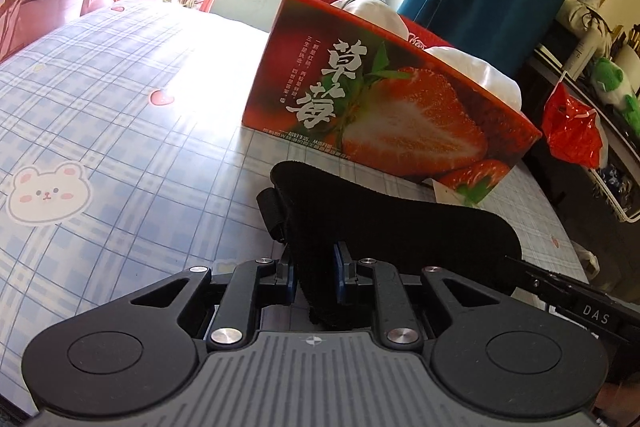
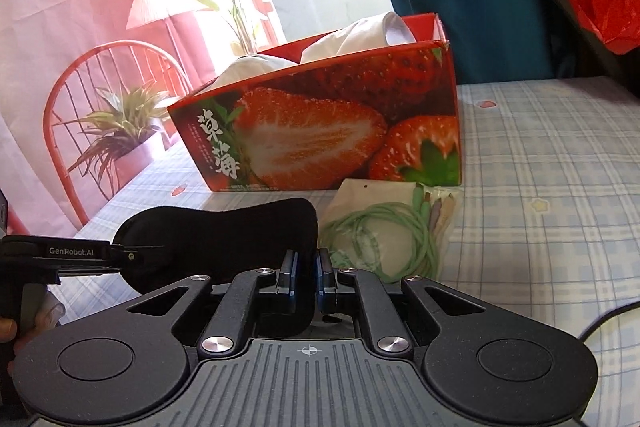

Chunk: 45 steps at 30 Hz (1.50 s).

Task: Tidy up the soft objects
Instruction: 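Lift the black eye mask with both grippers into the red box, open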

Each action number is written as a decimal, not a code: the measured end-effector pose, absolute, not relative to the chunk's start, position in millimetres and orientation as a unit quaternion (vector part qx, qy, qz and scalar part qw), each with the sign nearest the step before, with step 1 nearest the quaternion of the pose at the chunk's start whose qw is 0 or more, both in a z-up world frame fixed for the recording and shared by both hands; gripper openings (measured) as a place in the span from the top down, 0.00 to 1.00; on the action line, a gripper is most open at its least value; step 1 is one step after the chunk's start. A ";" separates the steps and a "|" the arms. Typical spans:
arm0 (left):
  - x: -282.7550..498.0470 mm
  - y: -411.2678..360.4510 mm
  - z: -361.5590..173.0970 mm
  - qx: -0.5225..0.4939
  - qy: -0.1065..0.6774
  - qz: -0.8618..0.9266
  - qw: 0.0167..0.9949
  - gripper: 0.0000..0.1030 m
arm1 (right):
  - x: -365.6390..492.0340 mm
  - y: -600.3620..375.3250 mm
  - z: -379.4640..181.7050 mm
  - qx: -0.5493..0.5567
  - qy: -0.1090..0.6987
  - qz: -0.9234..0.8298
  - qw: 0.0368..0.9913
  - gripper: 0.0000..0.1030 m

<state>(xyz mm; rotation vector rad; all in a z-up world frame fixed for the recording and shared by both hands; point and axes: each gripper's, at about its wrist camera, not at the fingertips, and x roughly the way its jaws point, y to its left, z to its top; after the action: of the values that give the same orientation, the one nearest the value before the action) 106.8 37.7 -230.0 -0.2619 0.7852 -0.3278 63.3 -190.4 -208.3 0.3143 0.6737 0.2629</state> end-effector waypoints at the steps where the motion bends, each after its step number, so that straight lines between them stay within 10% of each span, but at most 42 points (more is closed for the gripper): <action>1: 107.0 37.9 -230.6 -0.127 0.380 -0.159 0.902 0.81 | 63.1 -189.8 -208.7 0.152 0.328 0.127 0.924 0.92; 22: 150.0 7.2 -101.8 -0.047 0.204 -0.227 0.951 0.90 | 124.1 -203.8 -91.6 0.022 0.204 0.149 0.967 0.93; 45: 306.3 -51.6 -117.3 0.013 0.299 -0.178 0.937 0.89 | 292.5 -220.4 -114.0 0.000 0.229 0.066 0.971 0.92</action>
<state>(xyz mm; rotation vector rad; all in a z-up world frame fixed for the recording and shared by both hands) 306.3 -51.6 -117.3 0.0263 0.6110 -0.3638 292.5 -220.4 -114.0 -0.0009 0.4626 0.1325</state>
